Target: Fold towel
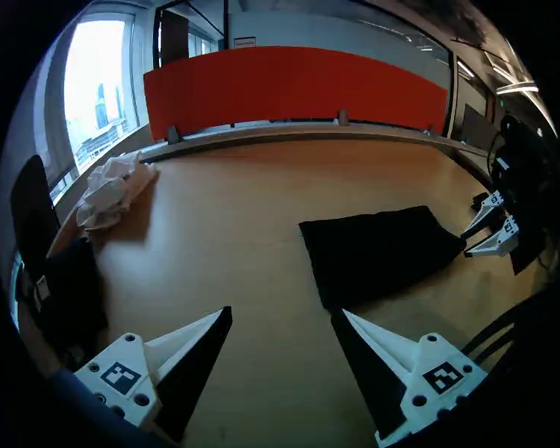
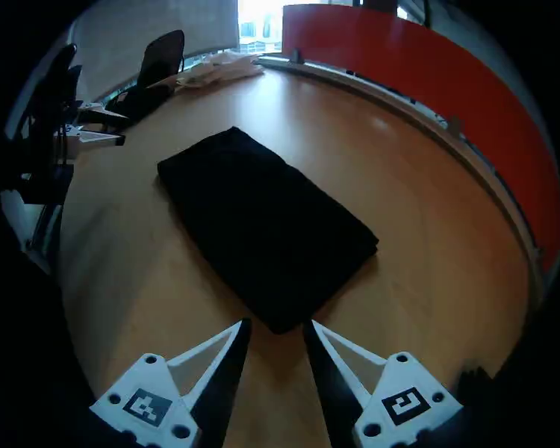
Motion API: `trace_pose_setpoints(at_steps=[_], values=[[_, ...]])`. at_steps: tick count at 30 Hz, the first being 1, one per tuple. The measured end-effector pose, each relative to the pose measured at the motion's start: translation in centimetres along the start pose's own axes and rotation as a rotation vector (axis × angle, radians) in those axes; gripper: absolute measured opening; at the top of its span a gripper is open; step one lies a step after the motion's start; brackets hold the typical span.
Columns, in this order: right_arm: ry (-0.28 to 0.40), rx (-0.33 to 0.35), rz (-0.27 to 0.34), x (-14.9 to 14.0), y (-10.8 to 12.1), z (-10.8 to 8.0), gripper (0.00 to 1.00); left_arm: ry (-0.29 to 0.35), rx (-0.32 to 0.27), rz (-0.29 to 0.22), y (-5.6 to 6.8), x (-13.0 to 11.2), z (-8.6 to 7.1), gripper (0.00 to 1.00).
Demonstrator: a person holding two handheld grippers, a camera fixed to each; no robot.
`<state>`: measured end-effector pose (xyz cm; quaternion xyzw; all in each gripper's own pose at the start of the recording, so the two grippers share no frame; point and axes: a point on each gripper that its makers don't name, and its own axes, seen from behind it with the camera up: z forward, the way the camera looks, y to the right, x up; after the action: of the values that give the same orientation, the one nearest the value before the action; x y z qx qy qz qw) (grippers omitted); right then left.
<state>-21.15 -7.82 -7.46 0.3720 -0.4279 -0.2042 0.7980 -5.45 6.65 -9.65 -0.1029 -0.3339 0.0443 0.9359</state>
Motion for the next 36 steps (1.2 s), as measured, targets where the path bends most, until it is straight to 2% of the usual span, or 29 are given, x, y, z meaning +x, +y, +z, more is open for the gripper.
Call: trace_pose_setpoints(at_steps=[2,8,13,18,22,28,33,36], values=[[-0.001,0.001,-0.002,-0.1,0.0,0.0,0.43,0.008,0.005,-0.007,-0.1,-0.1,-0.3,0.99],[-0.008,0.008,-0.005,-0.2,-0.1,0.3,0.42,0.028,0.015,-0.029,-0.3,-0.5,-1.3,0.99],[-0.01,0.007,-0.003,-0.2,-0.1,0.6,0.26,0.03,0.026,-0.028,-0.6,-1.0,-1.8,0.99],[-0.013,0.007,-0.002,-0.4,-0.2,0.9,0.23,0.029,0.035,-0.028,-1.0,-1.4,-2.3,0.98],[-0.004,0.001,-0.001,-0.1,0.0,0.9,0.16,0.027,0.039,-0.028,-1.2,-1.6,-2.5,0.99],[0.001,0.002,-0.001,0.1,0.0,0.7,0.16,0.026,0.039,-0.021,-1.3,-1.5,-2.7,0.98],[0.007,-0.001,-0.005,0.5,0.2,0.6,0.05,0.025,0.036,-0.014,-1.3,-1.4,-2.6,0.99],[0.018,-0.015,-0.013,0.7,0.4,0.5,0.03,0.026,0.036,-0.013,-1.3,-1.4,-2.6,0.99]])
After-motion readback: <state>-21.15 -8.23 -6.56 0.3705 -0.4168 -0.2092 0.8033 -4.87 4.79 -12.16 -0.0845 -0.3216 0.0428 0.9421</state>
